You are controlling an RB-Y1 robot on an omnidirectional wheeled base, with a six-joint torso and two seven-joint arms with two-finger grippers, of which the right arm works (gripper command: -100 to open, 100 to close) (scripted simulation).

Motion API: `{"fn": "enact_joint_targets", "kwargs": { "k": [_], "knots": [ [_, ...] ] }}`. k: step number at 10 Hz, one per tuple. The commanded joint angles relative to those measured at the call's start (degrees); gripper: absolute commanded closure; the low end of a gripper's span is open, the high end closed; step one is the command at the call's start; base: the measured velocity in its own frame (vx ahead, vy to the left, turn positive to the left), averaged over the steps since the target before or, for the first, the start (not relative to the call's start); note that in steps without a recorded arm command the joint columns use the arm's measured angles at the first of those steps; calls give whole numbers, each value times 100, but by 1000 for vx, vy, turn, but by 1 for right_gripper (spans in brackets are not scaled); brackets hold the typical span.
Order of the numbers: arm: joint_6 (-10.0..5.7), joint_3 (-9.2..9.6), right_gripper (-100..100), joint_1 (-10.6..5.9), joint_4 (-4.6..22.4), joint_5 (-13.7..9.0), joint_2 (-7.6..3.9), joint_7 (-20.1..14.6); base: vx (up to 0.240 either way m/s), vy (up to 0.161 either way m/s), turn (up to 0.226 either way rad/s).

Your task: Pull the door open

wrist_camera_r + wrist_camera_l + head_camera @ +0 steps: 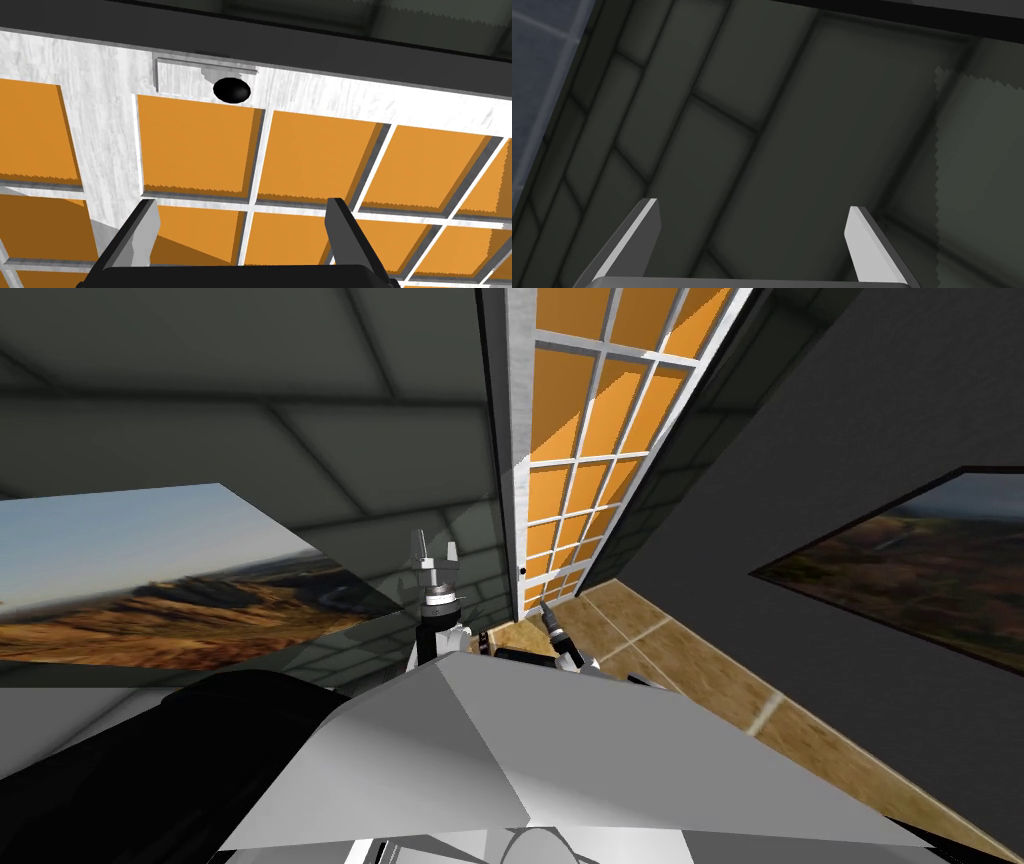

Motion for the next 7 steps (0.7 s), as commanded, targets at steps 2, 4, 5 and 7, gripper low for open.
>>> {"fn": "enact_joint_targets", "kwargs": {
  "k": [2, 4, 5, 7],
  "knots": [
    [52, -203, -100, 79, -88, 21, -17, -361, -16, -11, 147],
    [79, -336, -100, 125, -125, 36, -24, -597, -13, -7, 97],
    [105, -470, -100, 171, -163, 51, -30, -833, -14, -6, 156],
    [132, -603, -100, 218, -200, 66, -36, -1069, -16, -9, 136]
  ]
}}
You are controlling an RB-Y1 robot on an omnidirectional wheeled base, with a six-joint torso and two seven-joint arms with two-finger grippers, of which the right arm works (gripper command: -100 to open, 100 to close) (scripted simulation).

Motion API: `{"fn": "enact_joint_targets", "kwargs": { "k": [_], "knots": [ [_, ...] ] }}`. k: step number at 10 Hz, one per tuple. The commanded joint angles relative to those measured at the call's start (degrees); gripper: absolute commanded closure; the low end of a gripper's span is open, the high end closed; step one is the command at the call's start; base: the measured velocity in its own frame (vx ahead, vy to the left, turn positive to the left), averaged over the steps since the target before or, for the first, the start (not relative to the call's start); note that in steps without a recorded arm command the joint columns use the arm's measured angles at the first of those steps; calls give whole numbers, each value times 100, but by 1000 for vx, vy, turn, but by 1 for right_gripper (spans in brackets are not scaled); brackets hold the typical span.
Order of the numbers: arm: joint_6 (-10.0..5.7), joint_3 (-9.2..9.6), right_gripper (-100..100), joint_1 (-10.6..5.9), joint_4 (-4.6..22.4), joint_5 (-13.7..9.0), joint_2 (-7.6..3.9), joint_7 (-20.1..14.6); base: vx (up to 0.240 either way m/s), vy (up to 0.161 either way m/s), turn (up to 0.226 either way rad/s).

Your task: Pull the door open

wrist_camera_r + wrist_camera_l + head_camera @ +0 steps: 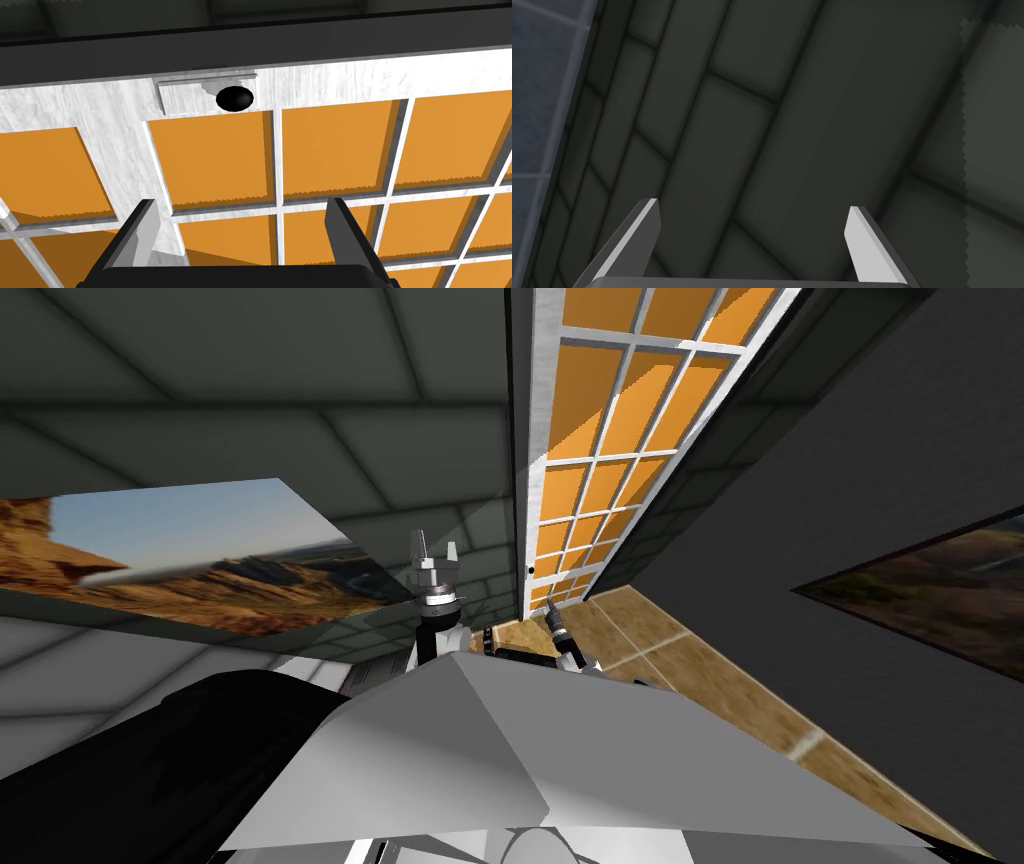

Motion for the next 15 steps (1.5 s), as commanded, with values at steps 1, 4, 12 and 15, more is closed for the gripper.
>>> {"fn": "enact_joint_targets", "kwargs": {
  "k": [1, 4, 12, 15],
  "knots": [
    [14, -153, -100, 51, -15, 21, 3, -286, -12, -4, 134],
    [41, -287, -100, 97, -52, 36, -3, -559, -9, -7, 97],
    [173, -951, -100, 327, -239, 112, -35, -1738, -6, -9, 113],
    [199, -1081, -100, 372, -275, 127, -41, -1973, -6, -6, 102]
  ]
}}
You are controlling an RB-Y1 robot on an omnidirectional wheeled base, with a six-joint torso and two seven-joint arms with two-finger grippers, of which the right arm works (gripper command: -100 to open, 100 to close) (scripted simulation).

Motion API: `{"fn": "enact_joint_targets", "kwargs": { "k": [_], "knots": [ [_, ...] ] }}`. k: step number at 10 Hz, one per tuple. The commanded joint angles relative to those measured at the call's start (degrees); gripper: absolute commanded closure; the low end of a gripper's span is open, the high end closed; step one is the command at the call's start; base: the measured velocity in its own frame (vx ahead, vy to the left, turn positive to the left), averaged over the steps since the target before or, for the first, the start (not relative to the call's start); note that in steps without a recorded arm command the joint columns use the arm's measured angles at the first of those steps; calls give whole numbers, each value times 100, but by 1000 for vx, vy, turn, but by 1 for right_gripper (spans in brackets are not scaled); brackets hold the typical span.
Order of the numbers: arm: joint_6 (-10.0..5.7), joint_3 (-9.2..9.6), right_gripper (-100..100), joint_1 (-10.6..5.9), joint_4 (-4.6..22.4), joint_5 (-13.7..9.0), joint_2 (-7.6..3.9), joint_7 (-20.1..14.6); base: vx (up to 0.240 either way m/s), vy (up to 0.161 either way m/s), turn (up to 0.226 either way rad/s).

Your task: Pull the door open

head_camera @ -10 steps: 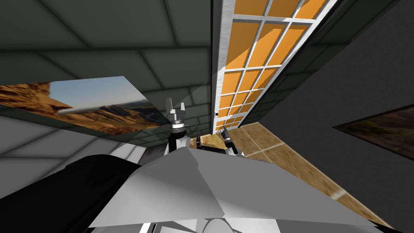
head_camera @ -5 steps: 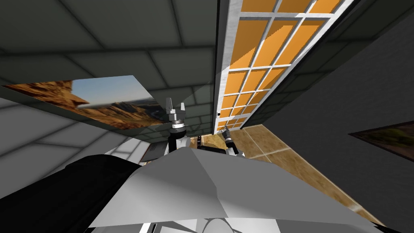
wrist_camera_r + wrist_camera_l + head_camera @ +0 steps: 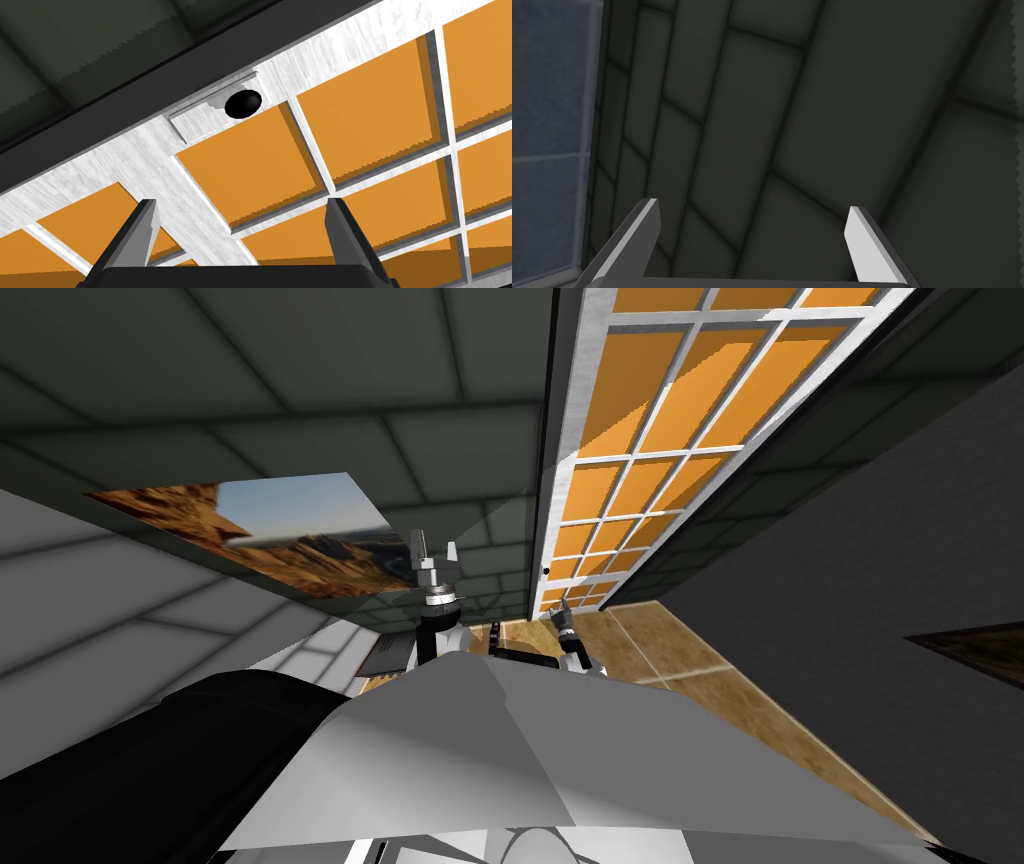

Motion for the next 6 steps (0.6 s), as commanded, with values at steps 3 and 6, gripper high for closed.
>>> {"fn": "enact_joint_targets", "kwargs": {
  "k": [3, 6],
  "knots": [
    [27, -272, -100, 91, -41, 37, -7, -537, -8, 1, 127],
    [78, -527, -100, 179, -112, 66, -20, -948, -5, -7, 132]
  ]
}}
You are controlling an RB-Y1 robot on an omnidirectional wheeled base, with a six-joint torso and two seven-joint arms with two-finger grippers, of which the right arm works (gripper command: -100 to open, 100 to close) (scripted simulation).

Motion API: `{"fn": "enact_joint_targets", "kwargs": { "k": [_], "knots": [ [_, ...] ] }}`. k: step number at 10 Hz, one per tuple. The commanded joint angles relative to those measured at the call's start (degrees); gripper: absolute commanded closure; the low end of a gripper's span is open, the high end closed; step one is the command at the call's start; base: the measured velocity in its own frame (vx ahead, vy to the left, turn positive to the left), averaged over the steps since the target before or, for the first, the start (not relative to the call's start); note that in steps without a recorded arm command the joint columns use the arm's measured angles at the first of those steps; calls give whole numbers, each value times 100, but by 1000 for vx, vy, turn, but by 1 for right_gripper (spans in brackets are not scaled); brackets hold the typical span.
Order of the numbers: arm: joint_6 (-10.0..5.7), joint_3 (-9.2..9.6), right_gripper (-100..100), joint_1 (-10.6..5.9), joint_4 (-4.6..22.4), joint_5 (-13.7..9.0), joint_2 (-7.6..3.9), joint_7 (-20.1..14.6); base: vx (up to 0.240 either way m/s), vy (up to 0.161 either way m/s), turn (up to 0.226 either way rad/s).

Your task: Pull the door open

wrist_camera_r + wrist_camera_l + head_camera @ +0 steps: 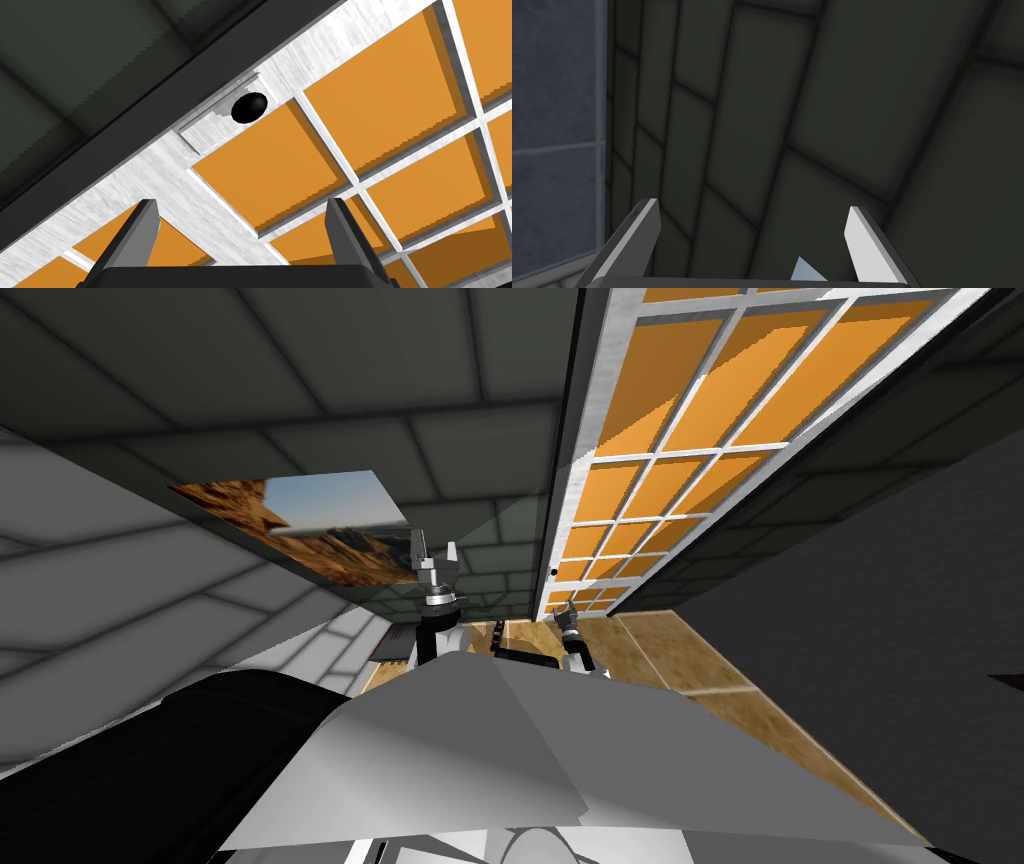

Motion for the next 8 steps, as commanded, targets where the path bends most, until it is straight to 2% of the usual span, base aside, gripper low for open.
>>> {"fn": "enact_joint_targets", "kwargs": {
  "k": [1, 3, 4, 6, 7, 8],
  "knots": [
    [-5, -62, -100, 0, 21, 8, 2, -194, -3, -10, 76],
    [43, -306, -100, 85, -47, 36, -10, -564, 0, -11, 172],
    [43, -306, -100, 85, -47, 36, -10, -654, 2, -14, 61],
    [92, -550, -100, 169, -116, 64, -22, -1024, 0, -10, 172],
    [92, -550, -100, 169, -116, 64, -22, -1114, -1, -12, 76],
    [116, -670, -100, 210, -149, 78, -27, -1341, -1, -10, 134]
  ]
}}
